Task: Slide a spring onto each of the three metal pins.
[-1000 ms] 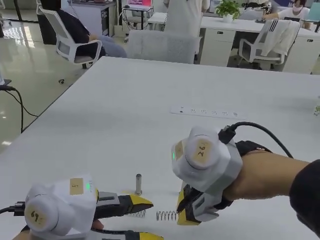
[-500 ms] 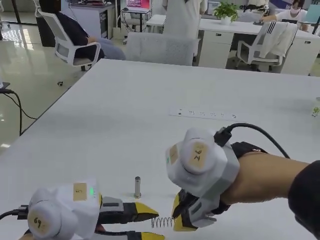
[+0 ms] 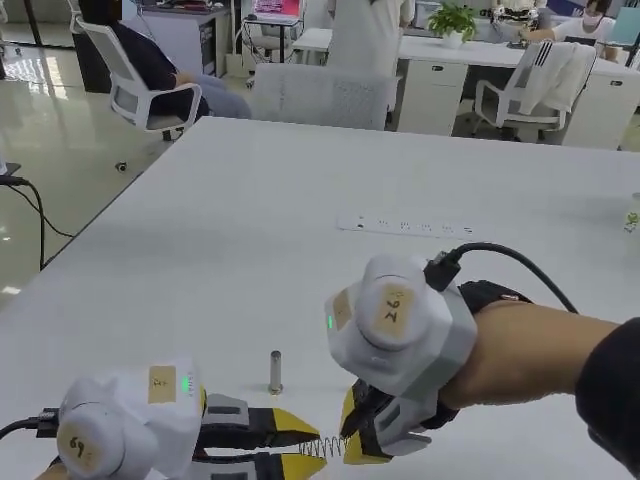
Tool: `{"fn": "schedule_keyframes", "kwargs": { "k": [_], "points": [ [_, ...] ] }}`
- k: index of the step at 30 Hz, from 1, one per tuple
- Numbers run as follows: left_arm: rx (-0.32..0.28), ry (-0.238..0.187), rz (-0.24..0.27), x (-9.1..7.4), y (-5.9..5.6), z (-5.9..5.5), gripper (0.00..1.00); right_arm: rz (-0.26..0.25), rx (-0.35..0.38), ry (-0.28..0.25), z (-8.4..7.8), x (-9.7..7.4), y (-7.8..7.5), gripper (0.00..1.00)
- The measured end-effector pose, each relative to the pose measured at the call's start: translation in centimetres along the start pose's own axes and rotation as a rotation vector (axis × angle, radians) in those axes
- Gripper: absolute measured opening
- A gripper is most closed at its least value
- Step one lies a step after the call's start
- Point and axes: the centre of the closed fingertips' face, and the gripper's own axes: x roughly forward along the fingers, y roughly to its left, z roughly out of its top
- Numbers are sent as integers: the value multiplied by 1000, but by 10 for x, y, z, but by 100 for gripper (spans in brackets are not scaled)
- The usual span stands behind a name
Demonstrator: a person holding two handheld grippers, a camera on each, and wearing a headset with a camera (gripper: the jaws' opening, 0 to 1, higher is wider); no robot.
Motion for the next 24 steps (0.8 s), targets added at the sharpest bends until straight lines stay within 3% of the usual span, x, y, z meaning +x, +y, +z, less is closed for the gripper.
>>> {"fn": "schedule_keyframes", "kwargs": {
  "k": [6,11,15,17,19,24],
  "points": [
    [0,6,0,0,1,-1,3,-10,-3,-11,5,-6,-1,8],
    [3,22,-3,1,0,-5,3,-11,1,-64,19,-14,-1,8],
    [5,24,-1,1,1,-5,3,-16,-14,-69,25,-17,1,7],
    [9,28,-5,2,0,-6,3,-18,-29,-71,27,-18,1,0],
    [10,25,-7,2,-1,-5,3,-23,-23,-94,33,-18,1,0],
    [13,28,-2,1,0,-6,3,-44,-4,-99,32,-20,-6,0]
  ]
}}
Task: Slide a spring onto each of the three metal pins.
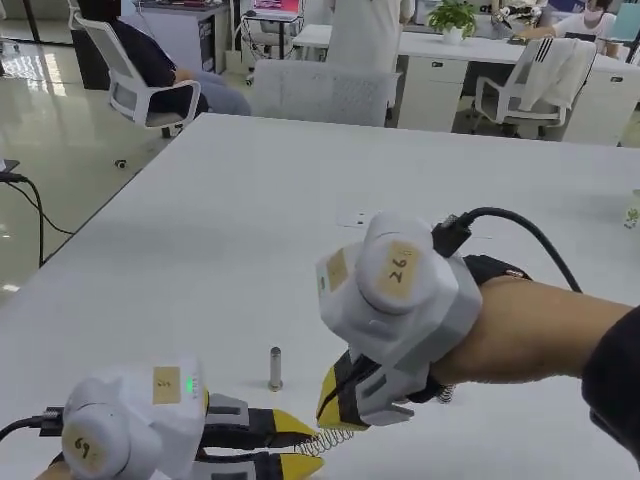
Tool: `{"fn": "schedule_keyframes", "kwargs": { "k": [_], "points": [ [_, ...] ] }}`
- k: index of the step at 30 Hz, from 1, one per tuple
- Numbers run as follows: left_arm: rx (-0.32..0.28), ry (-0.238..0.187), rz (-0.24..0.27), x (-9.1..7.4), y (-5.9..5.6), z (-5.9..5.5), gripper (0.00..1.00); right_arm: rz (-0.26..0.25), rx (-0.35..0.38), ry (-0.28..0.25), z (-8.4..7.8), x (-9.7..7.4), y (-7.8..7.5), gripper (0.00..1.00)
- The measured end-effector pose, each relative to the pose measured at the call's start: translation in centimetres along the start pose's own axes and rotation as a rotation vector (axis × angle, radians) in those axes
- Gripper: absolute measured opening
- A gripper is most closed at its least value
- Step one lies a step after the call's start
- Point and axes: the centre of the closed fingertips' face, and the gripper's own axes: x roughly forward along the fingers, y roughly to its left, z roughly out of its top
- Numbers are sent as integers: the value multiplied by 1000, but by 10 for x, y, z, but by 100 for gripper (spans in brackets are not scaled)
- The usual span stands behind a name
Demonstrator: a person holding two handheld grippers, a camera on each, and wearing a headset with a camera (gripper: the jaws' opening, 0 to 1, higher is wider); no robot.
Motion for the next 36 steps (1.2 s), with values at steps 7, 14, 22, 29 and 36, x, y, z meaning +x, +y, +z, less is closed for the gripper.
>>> {"fn": "schedule_keyframes", "kwargs": {
  "k": [7,14,22,29,36],
  "points": [
    [0,2,6,-1,2,0,3,3,47,6,-8,-1,-2,13],
    [3,-6,10,-1,2,3,3,25,63,38,-19,6,2,16],
    [5,-15,11,-2,2,6,3,20,59,63,-26,7,1,11],
    [1,-15,13,-2,3,6,3,6,40,49,-18,3,1,8],
    [4,-9,10,-3,2,5,3,7,29,12,-5,2,3,8]
  ]
}}
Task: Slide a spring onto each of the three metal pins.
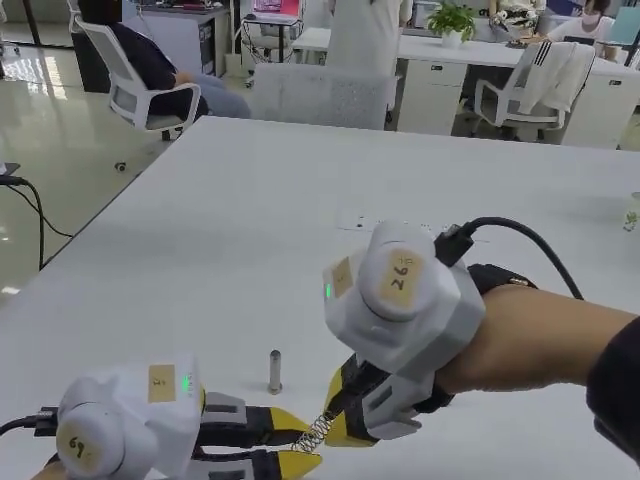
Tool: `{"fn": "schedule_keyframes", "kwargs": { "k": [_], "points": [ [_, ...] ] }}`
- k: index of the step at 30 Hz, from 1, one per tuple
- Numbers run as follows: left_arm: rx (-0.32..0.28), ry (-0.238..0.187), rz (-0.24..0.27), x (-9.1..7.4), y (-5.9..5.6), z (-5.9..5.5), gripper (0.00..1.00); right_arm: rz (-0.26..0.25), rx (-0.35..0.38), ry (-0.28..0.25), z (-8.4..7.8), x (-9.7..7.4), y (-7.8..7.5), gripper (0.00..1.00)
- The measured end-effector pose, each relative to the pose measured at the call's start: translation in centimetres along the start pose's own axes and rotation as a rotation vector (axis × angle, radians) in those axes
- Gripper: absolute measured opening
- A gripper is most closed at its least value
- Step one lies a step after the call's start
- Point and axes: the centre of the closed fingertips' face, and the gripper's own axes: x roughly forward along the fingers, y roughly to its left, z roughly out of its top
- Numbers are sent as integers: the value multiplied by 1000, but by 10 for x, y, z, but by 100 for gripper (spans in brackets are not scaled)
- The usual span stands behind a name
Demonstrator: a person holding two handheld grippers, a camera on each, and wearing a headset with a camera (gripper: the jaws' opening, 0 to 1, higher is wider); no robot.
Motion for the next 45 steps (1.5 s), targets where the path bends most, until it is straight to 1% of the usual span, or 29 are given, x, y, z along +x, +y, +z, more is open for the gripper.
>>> {"fn": "schedule_keyframes", "kwargs": {
  "k": [6,12,19,21,22,24,26,35,41,45],
  "points": [
    [2,3,-1,0,0,-1,3,6,-11,-16,6,1,2,8],
    [4,7,0,0,-1,-1,2,15,-14,-19,9,3,3,8],
    [0,-4,3,1,-1,1,3,19,-17,-19,10,6,4,8],
    [-5,-10,2,1,-1,3,3,20,-16,-20,10,7,4,9],
    [-14,-22,2,1,-1,6,3,20,-15,-20,10,7,4,9],
    [-14,-35,2,1,-1,11,3,18,-13,-20,10,7,4,9],
    [-3,-26,0,2,-1,9,3,18,-12,-18,9,7,4,9],
    [-27,-31,-3,3,-1,6,3,18,-7,-10,7,9,3,8],
    [-39,-23,1,2,0,2,10,6,2,-3,4,9,-2,8],
    [-57,-21,12,-1,2,-2,15,1,7,0,2,7,-4,8]
  ]
}}
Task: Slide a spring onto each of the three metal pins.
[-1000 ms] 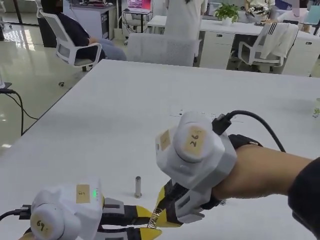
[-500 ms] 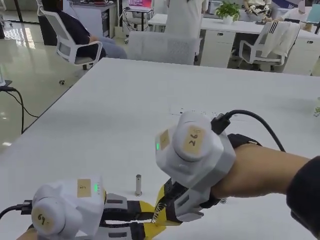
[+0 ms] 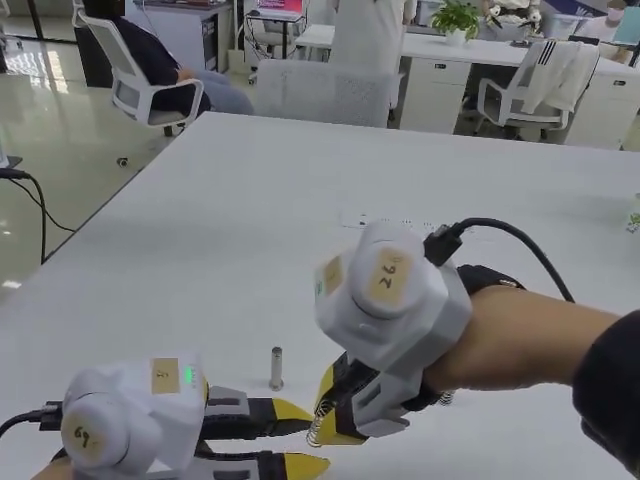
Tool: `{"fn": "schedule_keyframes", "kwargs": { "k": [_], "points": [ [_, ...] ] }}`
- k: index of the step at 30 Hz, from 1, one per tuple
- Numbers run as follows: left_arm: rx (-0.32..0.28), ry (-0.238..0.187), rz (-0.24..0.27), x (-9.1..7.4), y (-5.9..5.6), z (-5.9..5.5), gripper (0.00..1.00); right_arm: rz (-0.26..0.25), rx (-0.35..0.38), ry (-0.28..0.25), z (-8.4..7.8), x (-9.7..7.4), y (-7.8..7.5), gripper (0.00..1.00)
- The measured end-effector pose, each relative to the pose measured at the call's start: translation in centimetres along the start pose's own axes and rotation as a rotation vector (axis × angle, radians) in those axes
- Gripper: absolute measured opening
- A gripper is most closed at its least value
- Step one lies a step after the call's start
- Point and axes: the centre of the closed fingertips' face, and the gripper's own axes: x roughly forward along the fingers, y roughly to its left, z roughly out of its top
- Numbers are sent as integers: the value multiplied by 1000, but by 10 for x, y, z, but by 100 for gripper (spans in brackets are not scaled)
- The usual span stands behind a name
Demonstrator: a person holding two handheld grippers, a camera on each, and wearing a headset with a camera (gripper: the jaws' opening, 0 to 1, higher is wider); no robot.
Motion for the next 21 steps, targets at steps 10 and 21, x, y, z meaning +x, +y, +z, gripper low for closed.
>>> {"fn": "schedule_keyframes", "kwargs": {
  "k": [10,21],
  "points": [
    [-36,5,38,-10,8,-7,26,-15,13,12,-7,-4,-6,8],
    [-73,2,96,-24,18,-14,36,-33,38,20,-17,-12,-16,8]
  ]
}}
